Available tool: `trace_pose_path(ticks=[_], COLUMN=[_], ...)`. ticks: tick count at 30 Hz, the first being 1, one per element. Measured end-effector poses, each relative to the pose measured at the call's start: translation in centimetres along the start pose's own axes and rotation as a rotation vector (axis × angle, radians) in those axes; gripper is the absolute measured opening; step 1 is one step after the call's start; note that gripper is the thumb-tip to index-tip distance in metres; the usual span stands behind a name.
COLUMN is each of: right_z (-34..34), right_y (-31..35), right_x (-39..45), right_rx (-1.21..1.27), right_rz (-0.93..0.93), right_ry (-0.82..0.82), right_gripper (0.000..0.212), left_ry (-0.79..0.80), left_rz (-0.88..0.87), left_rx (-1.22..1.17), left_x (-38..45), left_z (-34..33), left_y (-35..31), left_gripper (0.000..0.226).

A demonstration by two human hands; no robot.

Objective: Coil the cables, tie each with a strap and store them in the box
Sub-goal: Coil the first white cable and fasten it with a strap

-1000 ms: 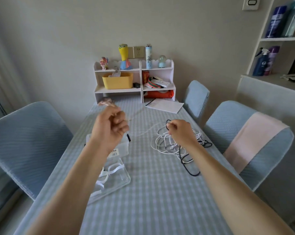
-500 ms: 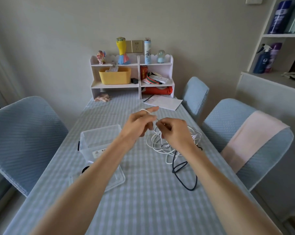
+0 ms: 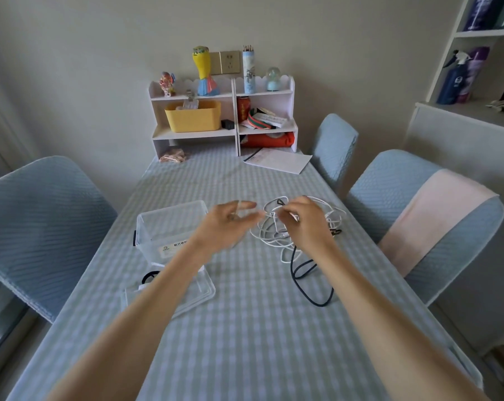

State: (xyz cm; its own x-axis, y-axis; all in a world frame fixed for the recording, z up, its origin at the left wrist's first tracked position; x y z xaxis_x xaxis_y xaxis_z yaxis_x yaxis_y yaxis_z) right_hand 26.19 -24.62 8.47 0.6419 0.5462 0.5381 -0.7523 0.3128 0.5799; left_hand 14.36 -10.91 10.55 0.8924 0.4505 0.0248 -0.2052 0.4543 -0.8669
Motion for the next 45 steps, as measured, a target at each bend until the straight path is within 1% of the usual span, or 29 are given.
trace_pose_path(ticks=[1,2,3,4,5,6,7,9,10,11,12,14,16,18,19,21,24,27,29,30,31,33,34,35,39,41,43,45], right_z=[0.1,0.3,0.6,1.0,1.2,1.2,1.0,0.3,0.1,-0.2,-0.3,-0.2,0.2,0.6,0.8,0.8,0.0,-0.1,0.5,0.7,0.4,-1.3,-2.3,-2.9,-3.9,-4.3,-4.6,-4.9], right_y=[1.0,1.8,2.3,2.6,2.4,2.2,1.4,-1.5,-3.1,-4.6,-5.7,-6.7,-6.4,-5.9,-5.5,-4.1,-0.6,2.7,3.9,4.0,3.8,2.9,2.3,2.2,4.5,5.5,5.4,4.3], right_x=[0.3,0.4,0.4,0.4,0.2,0.0,-0.4,-1.5,-2.2,-3.0,-3.6,-4.0,-3.6,-3.3,-3.1,-2.2,-0.1,2.4,3.7,4.1,4.0,2.6,1.9,1.4,1.4,1.1,0.3,-0.7], right_rx=[-0.004,0.004,0.031,0.062,0.080,0.079,0.058,-0.005,-0.049,-0.088,-0.114,-0.121,-0.141,-0.138,-0.122,-0.077,0.035,0.246,0.462,0.500,0.456,0.258,0.184,0.144,0.134,0.070,0.026,0.027], right_rz=[0.060,0.100,0.119,0.128,0.130,0.114,0.076,-0.037,-0.094,-0.145,-0.182,-0.219,-0.217,-0.209,-0.210,-0.201,-0.182,-0.191,-0.206,-0.205,-0.199,-0.165,-0.138,-0.107,0.022,0.068,0.082,0.055], right_ry=[0.013,0.030,0.039,0.046,0.056,0.072,0.095,0.153,0.186,0.213,0.222,0.194,0.159,0.133,0.122,0.103,0.069,0.009,-0.073,-0.080,-0.029,0.177,0.257,0.291,0.341,0.372,0.387,0.413], right_gripper=[0.018,0.018,0.018,0.020,0.023,0.028,0.031,0.029,0.026,0.024,0.024,0.026,0.029,0.032,0.033,0.033,0.035,0.034,0.028,0.026,0.028,0.028,0.027,0.025,0.021,0.022,0.027,0.033], left_ry=[0.064,0.089,0.056,0.008,-0.039,-0.073,-0.105,-0.207,-0.268,-0.317,-0.351,-0.394,-0.457,-0.534,-0.551,-0.535,-0.458,-0.420,-0.436,-0.455,-0.477,-0.508,-0.504,-0.478,-0.263,-0.225,-0.200,-0.142], left_rz=[-0.060,-0.111,-0.149,-0.161,-0.133,-0.073,-0.015,0.097,0.136,0.166,0.202,0.286,0.350,0.349,0.328,0.277,0.232,0.235,0.262,0.282,0.305,0.328,0.318,0.299,0.251,0.279,0.307,0.331], left_rx=[0.119,0.194,0.236,0.228,0.171,0.041,-0.156,-0.596,-0.738,-0.801,-0.803,-0.791,-0.881,-0.968,-0.955,-0.825,-0.642,-0.640,-0.706,-0.736,-0.743,-0.735,-0.745,-0.760,-0.793,-0.921,-1.024,-1.013], left_x=[-0.1,-0.2,-0.1,0.1,0.5,0.9,1.2,1.3,1.2,0.9,0.6,-0.1,-0.6,-1.0,-1.0,-1.1,-1.0,-0.8,-0.8,-0.9,-1.0,-1.3,-1.3,-1.2,0.1,0.5,0.8,1.2], left_z=[-1.2,-1.9,-2.0,-1.6,-1.0,-0.4,0.3,1.7,2.3,2.6,2.6,2.5,2.9,3.8,4.0,3.6,2.2,1.7,2.2,2.7,3.4,4.7,5.0,5.0,2.5,1.3,0.6,-0.2], left_y=[-0.3,-0.6,-1.2,-1.6,-1.5,-1.1,-0.5,1.4,2.5,3.4,4.1,5.4,6.5,7.0,7.1,6.7,5.9,6.2,6.9,7.2,7.5,8.0,8.1,7.8,5.4,4.7,4.3,4.3], left_gripper=[0.019,0.018,0.011,0.006,0.013,0.021,0.025,0.032,0.035,0.037,0.038,0.035,0.032,0.033,0.036,0.042,0.046,0.045,0.044,0.044,0.045,0.049,0.049,0.048,0.043,0.041,0.029,0.018])
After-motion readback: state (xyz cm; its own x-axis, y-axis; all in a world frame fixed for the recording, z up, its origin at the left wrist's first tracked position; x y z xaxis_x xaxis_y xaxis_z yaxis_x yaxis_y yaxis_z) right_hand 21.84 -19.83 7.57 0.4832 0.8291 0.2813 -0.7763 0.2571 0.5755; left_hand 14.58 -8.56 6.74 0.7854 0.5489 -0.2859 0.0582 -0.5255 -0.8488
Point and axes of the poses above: each hand's wrist, its own x-axis towards the middle knuckle, its own z-axis out of the back of the hand, y = z × x, the point moved 8 cm from there along x, towards the middle knuckle, and after that the axes turned 5 degrees about z, right-handed, at the moved point
